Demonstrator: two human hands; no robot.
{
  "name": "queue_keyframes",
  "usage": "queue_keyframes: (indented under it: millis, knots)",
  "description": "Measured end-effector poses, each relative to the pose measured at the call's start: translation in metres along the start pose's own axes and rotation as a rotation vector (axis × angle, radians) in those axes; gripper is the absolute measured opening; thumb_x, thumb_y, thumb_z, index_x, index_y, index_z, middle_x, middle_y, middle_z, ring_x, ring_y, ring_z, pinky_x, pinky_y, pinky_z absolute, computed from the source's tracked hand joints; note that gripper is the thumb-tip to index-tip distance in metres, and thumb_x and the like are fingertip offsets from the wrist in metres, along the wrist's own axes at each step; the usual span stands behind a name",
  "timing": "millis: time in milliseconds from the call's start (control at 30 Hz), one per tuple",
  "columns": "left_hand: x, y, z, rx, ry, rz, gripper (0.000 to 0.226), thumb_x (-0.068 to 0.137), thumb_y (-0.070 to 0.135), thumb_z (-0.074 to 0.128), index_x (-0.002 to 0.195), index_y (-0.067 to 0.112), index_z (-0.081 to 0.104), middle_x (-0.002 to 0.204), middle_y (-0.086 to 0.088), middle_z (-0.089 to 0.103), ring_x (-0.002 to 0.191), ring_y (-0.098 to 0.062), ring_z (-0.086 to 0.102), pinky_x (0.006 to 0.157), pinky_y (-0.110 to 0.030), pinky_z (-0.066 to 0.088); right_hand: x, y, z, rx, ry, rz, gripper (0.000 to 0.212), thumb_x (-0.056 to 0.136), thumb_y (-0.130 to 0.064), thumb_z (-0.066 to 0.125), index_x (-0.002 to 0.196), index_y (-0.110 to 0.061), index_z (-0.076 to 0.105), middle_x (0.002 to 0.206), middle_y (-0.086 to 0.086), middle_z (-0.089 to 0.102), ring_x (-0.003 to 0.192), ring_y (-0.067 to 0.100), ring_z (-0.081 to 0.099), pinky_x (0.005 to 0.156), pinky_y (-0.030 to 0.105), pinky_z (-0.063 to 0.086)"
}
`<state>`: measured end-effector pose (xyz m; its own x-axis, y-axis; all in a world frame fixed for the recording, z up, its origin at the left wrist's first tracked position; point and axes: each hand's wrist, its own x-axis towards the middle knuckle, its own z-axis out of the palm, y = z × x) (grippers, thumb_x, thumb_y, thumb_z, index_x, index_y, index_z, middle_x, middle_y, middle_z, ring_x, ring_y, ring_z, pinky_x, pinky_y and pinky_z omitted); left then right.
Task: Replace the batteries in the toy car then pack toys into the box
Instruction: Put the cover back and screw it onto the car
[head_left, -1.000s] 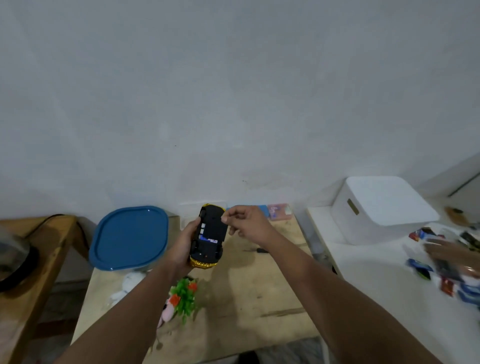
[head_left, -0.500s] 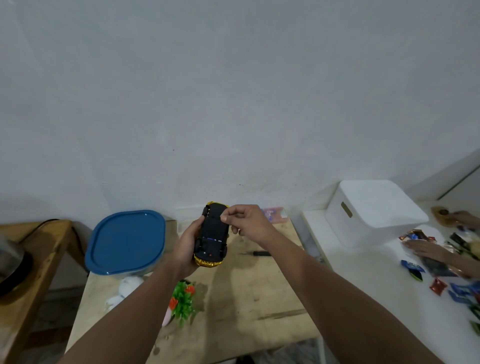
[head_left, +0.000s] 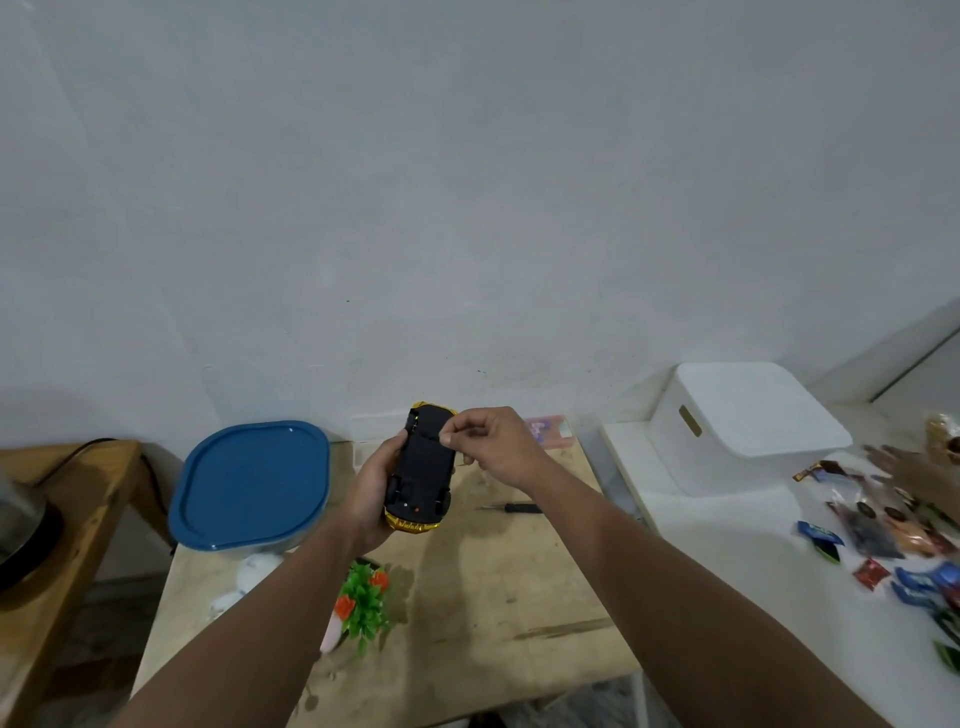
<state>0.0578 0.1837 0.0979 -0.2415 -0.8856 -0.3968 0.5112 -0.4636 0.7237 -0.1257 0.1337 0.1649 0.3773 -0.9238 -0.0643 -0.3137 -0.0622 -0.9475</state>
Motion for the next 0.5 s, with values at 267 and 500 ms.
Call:
queue_keyframes:
  millis: [267,500]
  knots:
    - [-0.0032,-0.0033,0.0013,0.016,-0.014,-0.001,0.056,0.101,0.058,0.052,0.133,0.015,0.071,0.139,-0.033,0.059,0.093,-0.036,0.067,0.083,-0.046,0.055,0.0010,0.0025,0.0043,-0.247,0.071,-0.013,0.004,0.084,-0.021,0.079,0.082,-0.025,0.078,0.092,-0.007,0.068,0.092,0.009,0.063,0.085,0.034,0.054]
    - [-0.0031,-0.0067,-0.0004,0.018,-0.019,0.011,0.058,0.099,0.060,0.054,0.131,0.015,0.072,0.139,-0.031,0.061,0.100,-0.036,0.066,0.088,-0.048,0.053,0.0010,-0.0009,0.0037,-0.265,0.050,-0.001,0.003,0.083,-0.022,0.079,0.080,-0.023,0.080,0.083,-0.013,0.071,0.088,0.004,0.064,0.084,0.034,0.055]
